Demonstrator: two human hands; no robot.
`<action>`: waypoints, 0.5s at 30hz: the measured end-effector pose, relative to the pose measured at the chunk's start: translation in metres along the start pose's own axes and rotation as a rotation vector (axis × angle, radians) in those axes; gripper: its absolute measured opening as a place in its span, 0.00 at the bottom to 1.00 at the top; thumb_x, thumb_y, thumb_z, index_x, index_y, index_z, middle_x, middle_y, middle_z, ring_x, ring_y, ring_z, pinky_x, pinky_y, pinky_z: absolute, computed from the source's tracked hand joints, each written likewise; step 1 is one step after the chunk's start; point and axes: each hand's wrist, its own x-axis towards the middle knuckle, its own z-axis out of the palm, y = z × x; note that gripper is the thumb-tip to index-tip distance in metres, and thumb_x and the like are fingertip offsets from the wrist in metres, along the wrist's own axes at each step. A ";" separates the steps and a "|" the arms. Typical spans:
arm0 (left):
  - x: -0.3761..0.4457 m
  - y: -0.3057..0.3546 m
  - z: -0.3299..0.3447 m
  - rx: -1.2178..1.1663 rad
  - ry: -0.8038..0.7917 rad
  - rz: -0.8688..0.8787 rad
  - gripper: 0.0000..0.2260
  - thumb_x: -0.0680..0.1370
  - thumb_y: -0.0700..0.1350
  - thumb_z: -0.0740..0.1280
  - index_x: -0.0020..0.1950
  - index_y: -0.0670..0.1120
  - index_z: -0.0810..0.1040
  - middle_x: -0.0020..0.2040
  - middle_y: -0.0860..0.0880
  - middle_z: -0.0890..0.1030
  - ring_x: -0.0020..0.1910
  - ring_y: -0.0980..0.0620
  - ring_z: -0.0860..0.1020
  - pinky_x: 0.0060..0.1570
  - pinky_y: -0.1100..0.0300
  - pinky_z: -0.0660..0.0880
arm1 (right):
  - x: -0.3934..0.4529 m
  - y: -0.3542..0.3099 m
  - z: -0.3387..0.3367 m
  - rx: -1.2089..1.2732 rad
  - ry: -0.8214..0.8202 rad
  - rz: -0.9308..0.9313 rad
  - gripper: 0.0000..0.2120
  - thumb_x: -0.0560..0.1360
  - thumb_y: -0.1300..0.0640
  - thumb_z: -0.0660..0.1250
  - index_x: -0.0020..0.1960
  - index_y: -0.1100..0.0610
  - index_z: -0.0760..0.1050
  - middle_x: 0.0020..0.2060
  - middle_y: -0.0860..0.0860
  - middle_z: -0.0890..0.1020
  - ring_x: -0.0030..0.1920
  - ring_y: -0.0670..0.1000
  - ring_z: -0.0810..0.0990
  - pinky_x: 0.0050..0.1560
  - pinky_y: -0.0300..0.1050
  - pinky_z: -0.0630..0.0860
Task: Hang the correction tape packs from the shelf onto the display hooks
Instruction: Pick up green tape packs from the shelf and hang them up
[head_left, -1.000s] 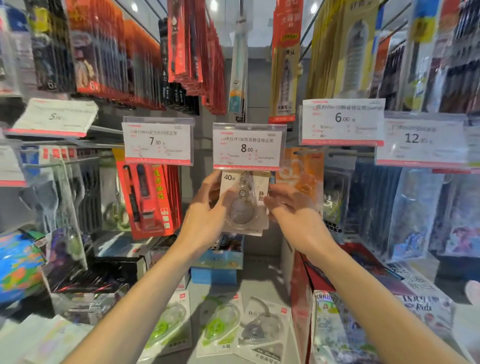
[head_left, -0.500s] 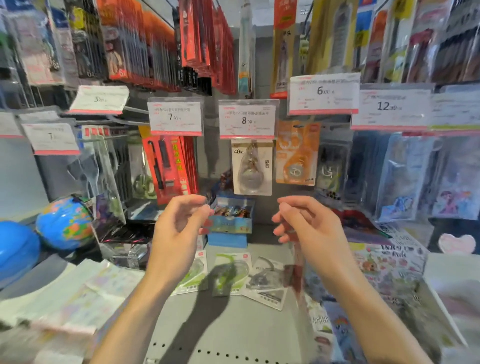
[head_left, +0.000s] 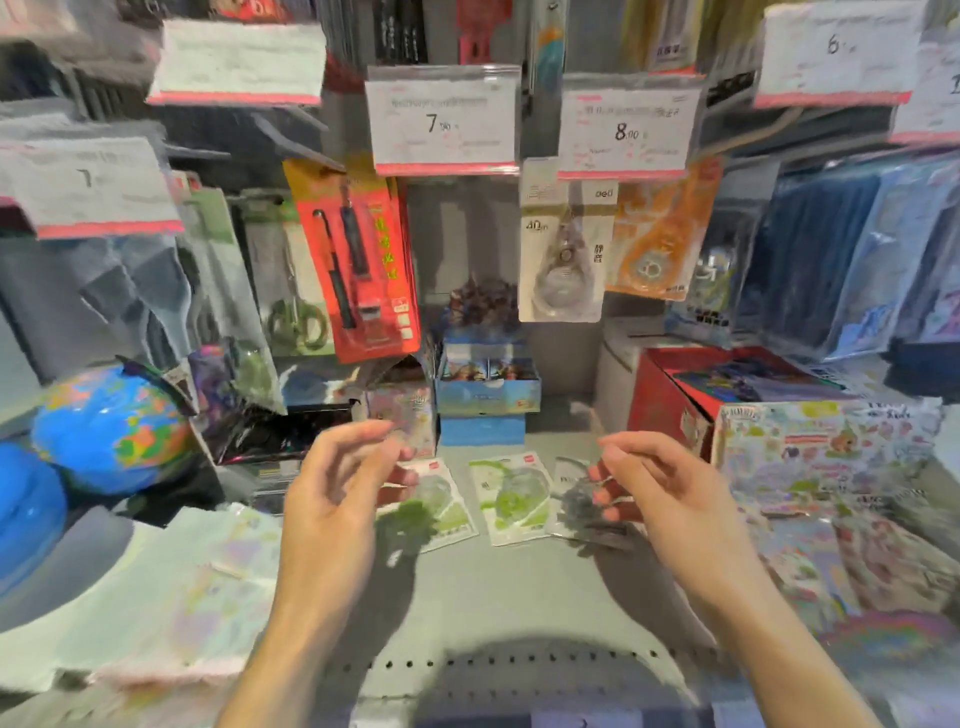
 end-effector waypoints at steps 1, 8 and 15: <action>0.007 -0.002 -0.010 0.011 -0.022 -0.019 0.03 0.79 0.43 0.71 0.51 0.50 0.83 0.44 0.47 0.87 0.40 0.52 0.85 0.37 0.66 0.78 | -0.001 0.005 0.009 -0.013 0.022 0.011 0.06 0.81 0.59 0.69 0.49 0.52 0.84 0.39 0.55 0.88 0.34 0.48 0.84 0.35 0.37 0.80; 0.045 -0.010 -0.053 0.167 -0.232 -0.091 0.07 0.80 0.35 0.69 0.52 0.47 0.80 0.41 0.45 0.85 0.36 0.53 0.82 0.37 0.67 0.79 | -0.006 0.031 0.059 -0.216 0.153 0.070 0.04 0.81 0.60 0.70 0.53 0.56 0.84 0.40 0.51 0.88 0.35 0.48 0.85 0.38 0.41 0.82; 0.069 -0.041 -0.051 0.569 -0.531 -0.092 0.07 0.80 0.48 0.70 0.55 0.59 0.77 0.45 0.59 0.83 0.41 0.56 0.81 0.43 0.53 0.80 | 0.014 0.046 0.062 -0.625 0.135 0.077 0.05 0.82 0.57 0.68 0.52 0.54 0.83 0.48 0.49 0.86 0.45 0.56 0.86 0.50 0.57 0.84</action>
